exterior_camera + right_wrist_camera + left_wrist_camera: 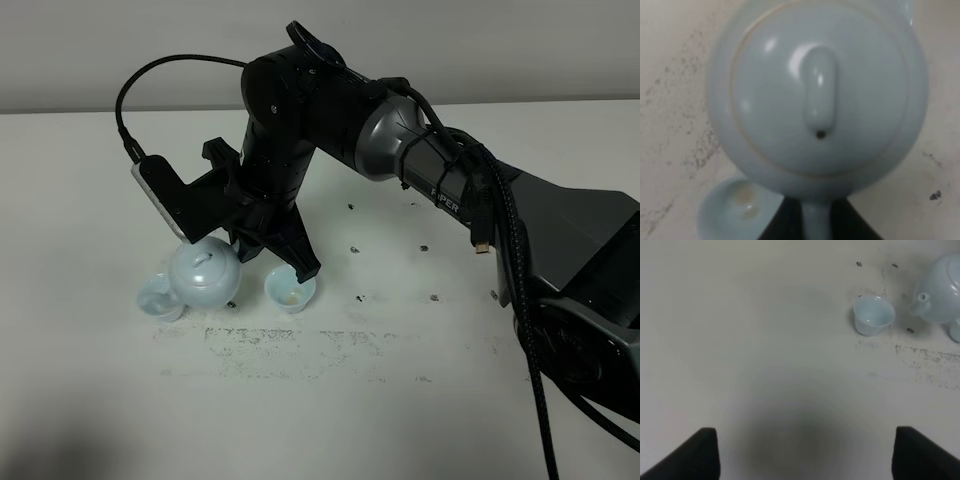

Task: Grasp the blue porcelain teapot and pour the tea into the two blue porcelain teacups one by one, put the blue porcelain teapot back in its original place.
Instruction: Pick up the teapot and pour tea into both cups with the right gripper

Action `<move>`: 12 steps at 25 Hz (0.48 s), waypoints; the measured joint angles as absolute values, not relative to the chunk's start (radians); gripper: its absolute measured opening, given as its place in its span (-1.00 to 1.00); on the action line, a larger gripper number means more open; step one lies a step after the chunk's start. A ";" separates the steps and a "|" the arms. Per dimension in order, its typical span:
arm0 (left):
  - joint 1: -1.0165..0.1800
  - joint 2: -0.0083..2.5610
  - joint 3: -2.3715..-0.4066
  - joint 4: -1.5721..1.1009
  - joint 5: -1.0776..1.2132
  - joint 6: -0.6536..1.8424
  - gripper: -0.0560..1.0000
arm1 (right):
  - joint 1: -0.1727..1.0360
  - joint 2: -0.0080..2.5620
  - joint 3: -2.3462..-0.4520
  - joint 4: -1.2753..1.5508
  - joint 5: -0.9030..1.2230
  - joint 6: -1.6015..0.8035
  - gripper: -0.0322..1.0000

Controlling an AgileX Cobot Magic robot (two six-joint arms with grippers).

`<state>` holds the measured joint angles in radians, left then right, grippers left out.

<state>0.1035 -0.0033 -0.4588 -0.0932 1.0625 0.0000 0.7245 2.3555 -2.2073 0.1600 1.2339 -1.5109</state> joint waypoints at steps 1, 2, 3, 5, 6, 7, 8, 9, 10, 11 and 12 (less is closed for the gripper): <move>0.104 -0.003 -0.459 -0.093 1.063 0.000 0.38 | 0.725 2.356 -2.211 0.156 1.233 -1.511 -0.87; 0.104 -0.003 -0.459 -0.093 1.063 0.000 0.38 | 0.725 2.356 -2.217 0.152 1.233 -1.511 -0.87; 0.104 -0.003 -0.459 -0.093 1.063 0.000 0.38 | 0.725 2.356 -2.224 0.146 1.233 -1.511 -0.87; 0.104 -0.003 -0.459 -0.093 1.063 0.000 0.38 | 0.725 2.356 -2.233 0.126 1.233 -1.512 -0.87; 0.104 -0.003 -0.459 -0.093 1.063 0.000 0.38 | 0.725 2.356 -2.238 0.121 1.233 -1.512 -0.87; 0.104 -0.003 -0.459 -0.093 1.063 0.000 0.38 | 0.725 2.356 -2.239 0.113 1.231 -1.512 -0.87; 0.104 -0.003 -0.459 -0.093 1.063 0.000 0.38 | 0.725 2.356 -2.239 0.109 1.231 -1.512 -0.87; 0.104 -0.003 -0.459 -0.093 1.063 0.000 0.38 | 0.725 2.356 -2.239 0.104 1.231 -1.512 -0.87; 0.104 -0.003 -0.459 -0.093 1.063 0.000 0.38 | 0.725 2.356 -2.239 0.099 1.231 -1.512 -0.87; 0.104 -0.003 -0.459 -0.093 1.063 0.000 0.38 | 0.725 2.356 -2.239 0.092 1.231 -1.515 -0.87; 0.104 -0.003 -0.459 -0.093 1.063 0.000 0.38 | 0.725 2.356 -2.239 0.087 1.230 -1.519 -0.87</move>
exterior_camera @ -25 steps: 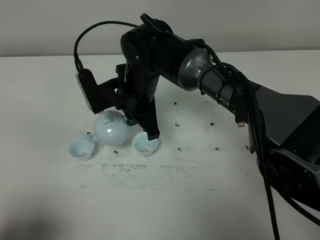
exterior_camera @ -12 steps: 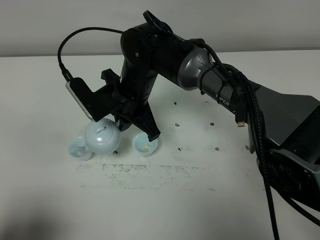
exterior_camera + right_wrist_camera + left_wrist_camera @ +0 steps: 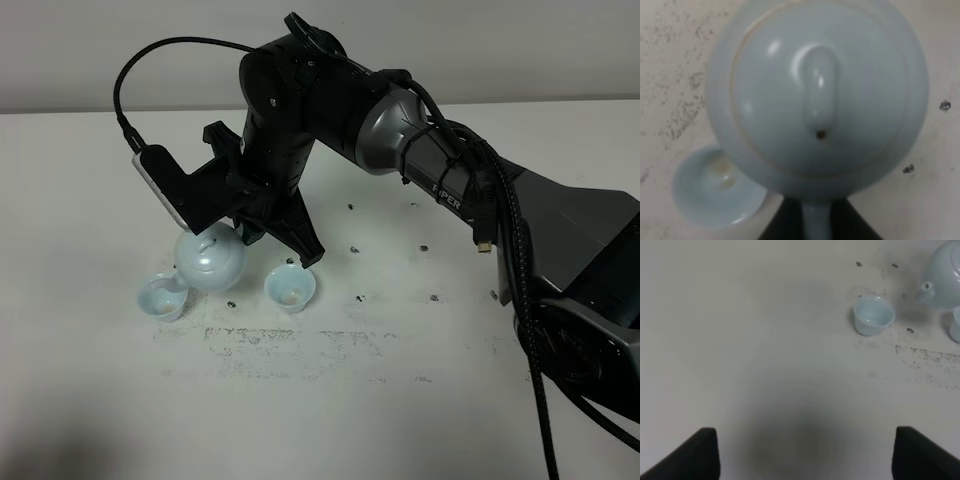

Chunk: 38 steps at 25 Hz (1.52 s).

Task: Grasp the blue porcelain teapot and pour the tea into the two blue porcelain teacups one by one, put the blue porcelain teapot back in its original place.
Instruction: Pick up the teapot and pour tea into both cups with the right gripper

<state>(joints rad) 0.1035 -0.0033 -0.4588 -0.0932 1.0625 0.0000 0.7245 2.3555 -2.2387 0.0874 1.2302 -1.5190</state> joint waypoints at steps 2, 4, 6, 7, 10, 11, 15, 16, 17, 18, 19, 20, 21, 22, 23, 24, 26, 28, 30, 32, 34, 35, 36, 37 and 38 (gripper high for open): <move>0.104 -0.003 -0.459 -0.093 1.063 0.000 0.38 | 0.725 2.356 -2.239 0.084 1.207 -1.550 -0.87; 0.104 -0.003 -0.459 -0.093 1.063 0.000 0.38 | 0.725 2.356 -2.239 0.078 1.159 -1.586 -0.87; 0.104 -0.003 -0.459 -0.093 1.063 0.000 0.38 | 0.725 2.356 -2.239 0.066 1.106 -1.602 -0.87; 0.104 -0.003 -0.459 -0.093 1.063 0.000 0.38 | 0.725 2.356 -2.239 0.055 1.089 -1.604 -0.87; 0.104 -0.003 -0.459 -0.093 1.063 0.000 0.38 | 0.725 2.369 -2.240 0.026 1.047 -1.604 -0.87; 0.104 -0.003 -0.459 -0.093 1.063 0.000 0.38 | 0.726 2.379 -2.240 0.016 1.036 -1.604 -0.87; 0.104 -0.003 -0.459 -0.093 1.063 0.000 0.38 | 0.738 2.418 -2.254 -0.047 1.004 -1.604 -0.87; 0.104 -0.003 -0.459 -0.093 1.063 0.000 0.38 | 0.740 2.427 -2.260 -0.058 1.000 -1.604 -0.87; 0.104 -0.003 -0.459 -0.093 1.063 0.000 0.38 | 0.742 2.432 -2.263 -0.064 0.995 -1.604 -0.87; 0.104 -0.003 -0.459 -0.093 1.063 0.000 0.38 | 0.744 2.434 -2.266 -0.070 0.990 -1.604 -0.87; 0.104 -0.003 -0.459 -0.093 1.063 0.000 0.38 | 0.747 2.433 -2.267 -0.079 0.984 -1.604 -0.87; 0.104 -0.003 -0.459 -0.093 1.063 0.000 0.38 | 0.750 2.433 -2.268 -0.087 0.975 -1.604 -0.87; 0.104 -0.003 -0.459 -0.093 1.063 0.000 0.38 | 0.754 2.433 -2.268 -0.100 0.964 -1.604 -0.87; 0.104 -0.003 -0.459 -0.093 1.063 0.000 0.38 | 0.758 2.433 -2.270 -0.118 0.955 -1.604 -0.87; 0.104 -0.003 -0.459 -0.093 1.063 0.000 0.38 | 0.763 2.433 -2.270 -0.131 0.949 -1.604 -0.87; 0.104 -0.003 -0.459 -0.093 1.063 0.000 0.38 | 0.767 2.433 -2.270 -0.144 0.949 -1.603 -0.87; 0.104 -0.003 -0.459 -0.093 1.063 0.000 0.38 | 0.776 2.433 -2.270 -0.169 0.951 -1.602 -0.87; 0.104 -0.003 -0.459 -0.093 1.063 0.000 0.38 | 0.789 2.433 -2.270 -0.201 0.953 -1.595 -0.87; 0.104 -0.003 -0.459 -0.093 1.063 0.000 0.38 | 0.804 2.433 -2.270 -0.235 0.952 -1.578 -0.87; 0.104 -0.003 -0.459 -0.093 1.063 0.000 0.38 | 0.812 2.433 -2.270 -0.264 0.946 -1.558 -0.87; 0.104 -0.003 -0.459 -0.093 1.063 0.000 0.38 | 0.816 2.433 -2.270 -0.284 0.939 -1.542 -0.87; 0.104 -0.003 -0.459 -0.093 1.063 0.000 0.38 | 0.816 2.433 -2.270 -0.294 0.936 -1.535 -0.87; 0.104 -0.003 -0.459 -0.093 1.063 0.000 0.38 | 0.816 2.433 -2.270 -0.303 0.936 -1.529 -0.87; 0.104 -0.003 -0.459 -0.093 1.063 0.000 0.38 | 0.816 2.433 -2.270 -0.310 0.936 -1.525 -0.87; 0.104 -0.003 -0.459 -0.093 1.063 0.000 0.38 | 0.816 2.433 -2.270 -0.316 0.936 -1.525 -0.87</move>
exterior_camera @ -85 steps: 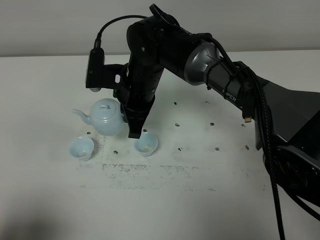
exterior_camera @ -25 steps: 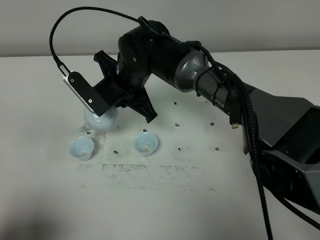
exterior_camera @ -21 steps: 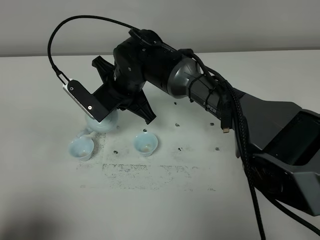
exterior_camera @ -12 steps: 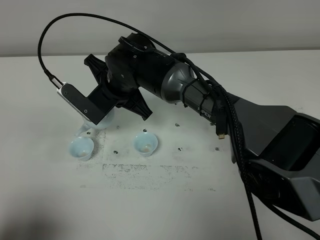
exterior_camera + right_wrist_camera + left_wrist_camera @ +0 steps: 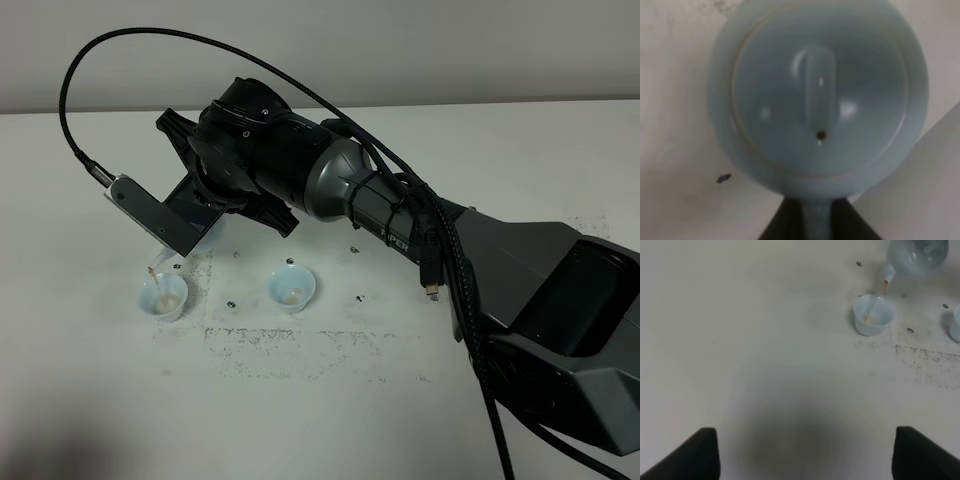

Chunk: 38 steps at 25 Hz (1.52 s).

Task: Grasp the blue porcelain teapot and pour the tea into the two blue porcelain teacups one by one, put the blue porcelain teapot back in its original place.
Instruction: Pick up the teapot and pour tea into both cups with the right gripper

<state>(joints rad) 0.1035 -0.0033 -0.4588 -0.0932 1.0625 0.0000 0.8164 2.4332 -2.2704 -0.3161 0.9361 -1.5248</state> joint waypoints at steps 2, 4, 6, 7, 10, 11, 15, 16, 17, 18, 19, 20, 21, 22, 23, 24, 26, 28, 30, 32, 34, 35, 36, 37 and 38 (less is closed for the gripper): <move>0.104 -0.003 -0.459 -0.093 1.063 0.000 0.38 | 0.816 2.433 -2.270 -0.327 0.936 -1.522 -0.87; 0.104 -0.003 -0.459 -0.093 1.063 0.000 0.38 | 0.816 2.433 -2.270 -0.342 0.936 -1.521 -0.87; 0.104 -0.003 -0.459 -0.093 1.063 0.000 0.38 | 0.816 2.433 -2.270 -0.356 0.937 -1.521 -0.87; 0.104 -0.003 -0.459 -0.093 1.063 0.000 0.38 | 0.816 2.433 -2.270 -0.361 0.937 -1.521 -0.87; 0.104 -0.003 -0.459 -0.093 1.063 0.000 0.38 | 0.816 2.433 -2.270 -0.379 0.938 -1.521 -0.87; 0.104 -0.003 -0.459 -0.093 1.063 0.000 0.38 | 0.816 2.433 -2.270 -0.382 0.938 -1.521 -0.87; 0.104 -0.003 -0.459 -0.093 1.063 0.000 0.38 | 0.816 2.433 -2.270 -0.388 0.952 -1.521 -0.87; 0.104 -0.003 -0.459 -0.093 1.063 0.000 0.38 | 0.816 2.433 -2.270 -0.390 0.958 -1.521 -0.87; 0.104 -0.003 -0.459 -0.093 1.063 0.000 0.38 | 0.818 2.433 -2.270 -0.389 0.964 -1.520 -0.87; 0.104 -0.003 -0.459 -0.093 1.063 0.000 0.38 | 0.819 2.433 -2.270 -0.392 0.969 -1.519 -0.87; 0.104 -0.003 -0.459 -0.093 1.063 0.000 0.38 | 0.820 2.433 -2.270 -0.392 0.974 -1.518 -0.87; 0.104 -0.003 -0.459 -0.093 1.063 0.000 0.38 | 0.820 2.433 -2.270 -0.392 0.974 -1.515 -0.87; 0.104 -0.003 -0.459 -0.093 1.063 0.000 0.38 | 0.822 2.433 -2.270 -0.393 0.974 -1.510 -0.87; 0.104 -0.003 -0.459 -0.093 1.063 0.000 0.38 | 0.823 2.433 -2.270 -0.397 0.974 -1.507 -0.87; 0.104 -0.003 -0.459 -0.093 1.063 0.000 0.38 | 0.825 2.433 -2.270 -0.402 0.975 -1.502 -0.87; 0.104 -0.003 -0.459 -0.093 1.063 0.000 0.38 | 0.828 2.433 -2.270 -0.411 0.975 -1.497 -0.87; 0.104 -0.003 -0.459 -0.093 1.063 0.000 0.38 | 0.829 2.433 -2.270 -0.419 0.975 -1.483 -0.87; 0.104 -0.003 -0.459 -0.093 1.063 0.000 0.38 | 0.832 2.433 -2.270 -0.424 0.976 -1.478 -0.87; 0.104 -0.003 -0.459 -0.093 1.063 0.000 0.38 | 0.836 2.433 -2.270 -0.434 0.978 -1.477 -0.87; 0.104 -0.003 -0.459 -0.093 1.063 0.000 0.38 | 0.839 2.433 -2.270 -0.437 0.979 -1.476 -0.87; 0.104 -0.003 -0.459 -0.093 1.063 0.000 0.38 | 0.840 2.433 -2.270 -0.437 0.979 -1.476 -0.87; 0.104 -0.003 -0.459 -0.093 1.063 0.000 0.38 | 0.840 2.433 -2.270 -0.439 0.979 -1.476 -0.87; 0.104 -0.003 -0.459 -0.093 1.063 0.000 0.38 | 0.840 2.433 -2.270 -0.442 0.979 -1.476 -0.87; 0.104 -0.003 -0.459 -0.093 1.063 0.000 0.38 | 0.840 2.433 -2.270 -0.443 0.980 -1.476 -0.87; 0.104 -0.003 -0.459 -0.093 1.063 0.000 0.38 | 0.840 2.433 -2.270 -0.448 0.980 -1.476 -0.87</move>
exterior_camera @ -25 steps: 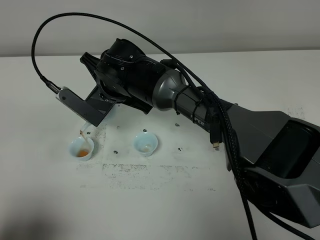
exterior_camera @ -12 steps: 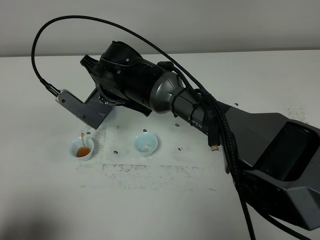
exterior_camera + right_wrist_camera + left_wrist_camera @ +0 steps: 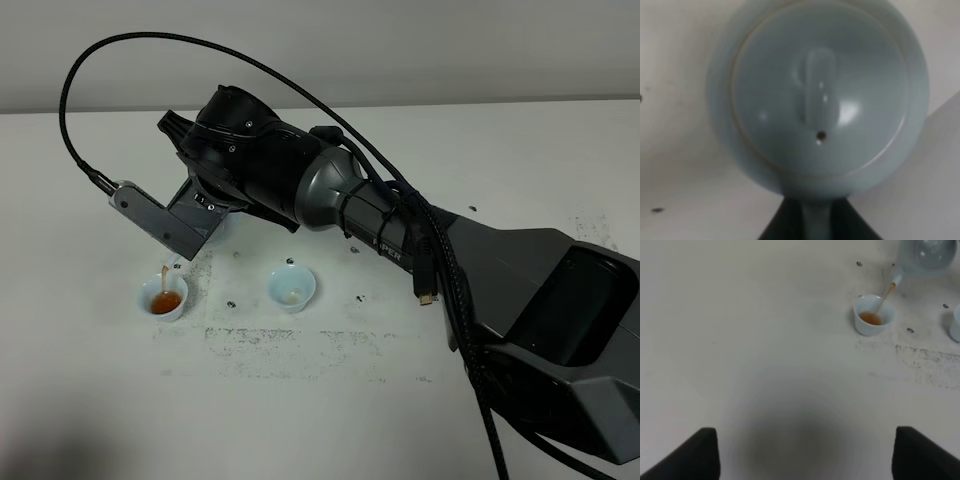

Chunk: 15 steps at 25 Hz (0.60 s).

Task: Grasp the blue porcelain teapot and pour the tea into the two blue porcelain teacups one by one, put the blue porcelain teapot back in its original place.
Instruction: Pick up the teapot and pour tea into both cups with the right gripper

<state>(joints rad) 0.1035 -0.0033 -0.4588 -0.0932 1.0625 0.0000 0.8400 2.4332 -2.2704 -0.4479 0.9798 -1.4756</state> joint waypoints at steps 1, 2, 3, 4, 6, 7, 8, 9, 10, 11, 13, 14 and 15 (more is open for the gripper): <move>0.104 -0.003 -0.459 -0.093 1.063 0.000 0.38 | 0.840 2.433 -2.270 -0.449 0.980 -1.476 -0.87; 0.104 -0.003 -0.459 -0.093 1.063 0.000 0.38 | 0.840 2.433 -2.270 -0.449 0.980 -1.476 -0.87; 0.104 -0.003 -0.459 -0.093 1.063 0.000 0.38 | 0.840 2.433 -2.270 -0.452 0.980 -1.476 -0.87; 0.104 -0.003 -0.459 -0.093 1.063 0.000 0.38 | 0.840 2.433 -2.270 -0.453 0.980 -1.476 -0.87; 0.104 -0.003 -0.459 -0.093 1.063 0.000 0.38 | 0.840 2.433 -2.270 -0.456 0.980 -1.474 -0.87; 0.104 -0.003 -0.459 -0.093 1.063 0.000 0.38 | 0.840 2.433 -2.270 -0.456 0.980 -1.474 -0.87; 0.104 -0.003 -0.459 -0.093 1.063 0.000 0.38 | 0.840 2.433 -2.270 -0.456 0.980 -1.474 -0.87; 0.104 -0.003 -0.459 -0.093 1.063 0.000 0.38 | 0.840 2.433 -2.270 -0.456 0.980 -1.474 -0.87; 0.104 -0.003 -0.459 -0.093 1.063 0.000 0.38 | 0.840 2.433 -2.270 -0.456 0.980 -1.474 -0.87; 0.104 -0.003 -0.459 -0.093 1.063 0.000 0.38 | 0.840 2.433 -2.270 -0.456 0.980 -1.474 -0.87; 0.104 -0.003 -0.459 -0.093 1.063 0.000 0.38 | 0.840 2.433 -2.270 -0.456 0.980 -1.474 -0.87; 0.104 -0.003 -0.459 -0.093 1.063 0.000 0.38 | 0.840 2.433 -2.270 -0.456 0.980 -1.473 -0.87; 0.104 -0.003 -0.459 -0.093 1.063 0.000 0.38 | 0.841 2.433 -2.270 -0.456 0.980 -1.473 -0.87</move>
